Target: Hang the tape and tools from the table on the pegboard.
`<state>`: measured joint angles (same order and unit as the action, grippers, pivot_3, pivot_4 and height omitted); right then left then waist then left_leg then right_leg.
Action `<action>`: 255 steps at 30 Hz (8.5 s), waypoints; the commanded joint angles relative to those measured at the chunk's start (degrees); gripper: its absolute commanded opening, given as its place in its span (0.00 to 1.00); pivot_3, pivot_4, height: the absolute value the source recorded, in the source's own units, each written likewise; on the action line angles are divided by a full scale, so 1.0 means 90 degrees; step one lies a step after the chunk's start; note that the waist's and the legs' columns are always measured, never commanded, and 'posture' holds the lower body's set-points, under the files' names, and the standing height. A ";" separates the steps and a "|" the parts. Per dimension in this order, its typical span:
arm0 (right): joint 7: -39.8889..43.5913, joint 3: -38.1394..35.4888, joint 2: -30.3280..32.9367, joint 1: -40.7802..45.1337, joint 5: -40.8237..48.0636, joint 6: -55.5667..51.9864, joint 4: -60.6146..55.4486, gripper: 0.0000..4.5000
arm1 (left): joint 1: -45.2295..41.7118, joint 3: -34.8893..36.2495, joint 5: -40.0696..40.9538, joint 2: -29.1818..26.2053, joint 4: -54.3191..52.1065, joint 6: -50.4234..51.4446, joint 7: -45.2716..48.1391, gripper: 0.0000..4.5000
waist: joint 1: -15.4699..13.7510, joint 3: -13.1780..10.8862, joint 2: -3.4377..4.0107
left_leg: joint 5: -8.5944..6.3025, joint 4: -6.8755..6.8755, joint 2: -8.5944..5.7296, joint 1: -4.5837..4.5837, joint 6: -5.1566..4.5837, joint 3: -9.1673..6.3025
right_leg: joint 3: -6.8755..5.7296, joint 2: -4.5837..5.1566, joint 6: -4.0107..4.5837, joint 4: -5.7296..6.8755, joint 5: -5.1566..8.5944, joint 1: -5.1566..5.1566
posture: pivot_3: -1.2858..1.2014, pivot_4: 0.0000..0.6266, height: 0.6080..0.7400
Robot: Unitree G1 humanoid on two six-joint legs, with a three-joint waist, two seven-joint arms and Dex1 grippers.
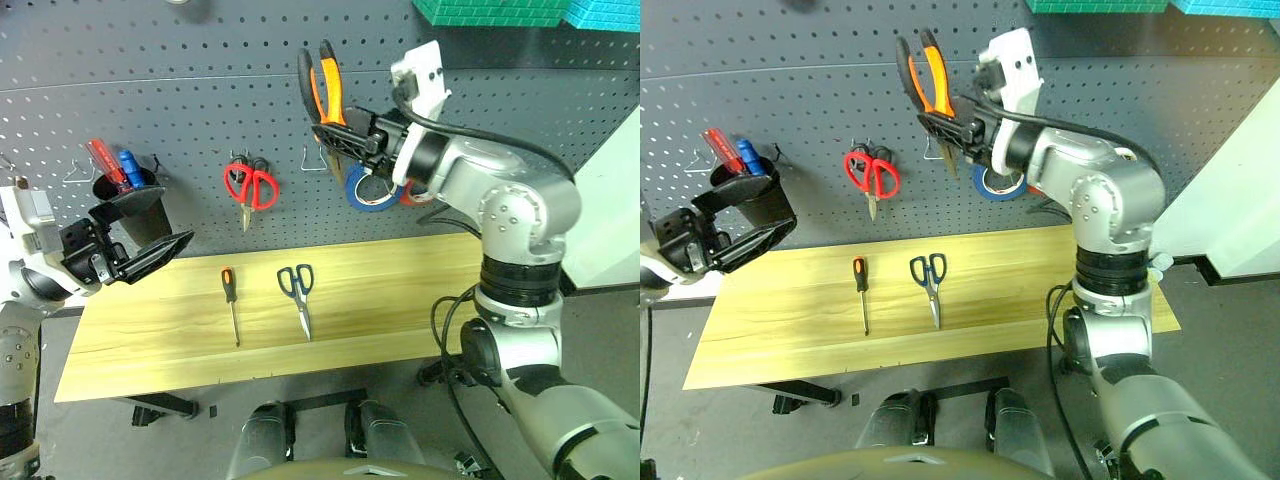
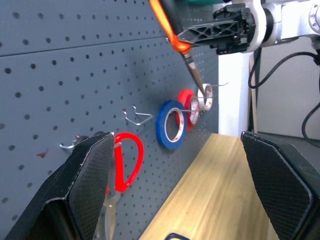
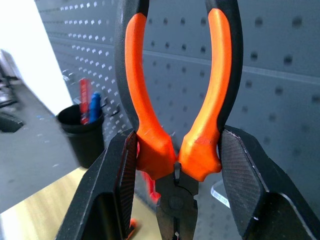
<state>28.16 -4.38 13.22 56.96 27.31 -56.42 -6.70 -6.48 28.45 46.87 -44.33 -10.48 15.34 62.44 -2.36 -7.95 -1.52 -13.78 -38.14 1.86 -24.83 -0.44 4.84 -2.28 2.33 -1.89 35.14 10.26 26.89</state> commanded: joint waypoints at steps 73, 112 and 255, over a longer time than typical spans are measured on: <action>-0.1663 0.0437 -0.1043 0.0431 -0.1933 0.2608 0.2448 0.99 | -0.0109 -0.0396 -0.0895 0.0448 0.0665 -0.0683 -0.0009 0.95 | -0.0136 0.0045 -0.0027 | 0.0130 0.0133 0.0245 0.0048 0.0210 0.0020 | -0.0171 -0.0078 0.0205 0.0204 0.0318 -0.0134 | 0.60 0.11 1.00; 0.4264 0.0890 0.2907 -0.3593 -0.0507 0.4002 0.1203 0.99 | 0.0432 -0.3126 -0.3386 0.2697 0.0152 0.1489 -0.4723 0.95 | -0.0179 -0.0034 0.0040 | 0.0124 0.0144 0.0218 0.0041 0.0169 0.0011 | -0.0168 -0.0083 0.0157 0.0112 0.0342 -0.0168 | 0.58 0.23 1.00; 0.5916 0.0510 0.2982 -0.0816 -0.1080 0.5197 0.3349 1.00 | -0.0401 -0.1972 -0.3642 0.3811 0.0917 -0.1888 -0.4928 0.05 | -0.0011 -0.0178 0.0062 | 0.0126 0.0097 0.0208 0.0045 0.0158 0.0068 | -0.0145 -0.0101 0.0116 0.0134 0.0267 -0.0170 | 0.56 0.11 1.00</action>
<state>81.81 1.72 39.31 48.27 16.60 -9.64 25.77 -8.74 9.94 13.13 -10.48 -2.20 -0.96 18.92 -2.45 -9.55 -0.96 -12.64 -37.27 3.74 -24.42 0.98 5.46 -3.58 1.42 -0.85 36.35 12.66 25.36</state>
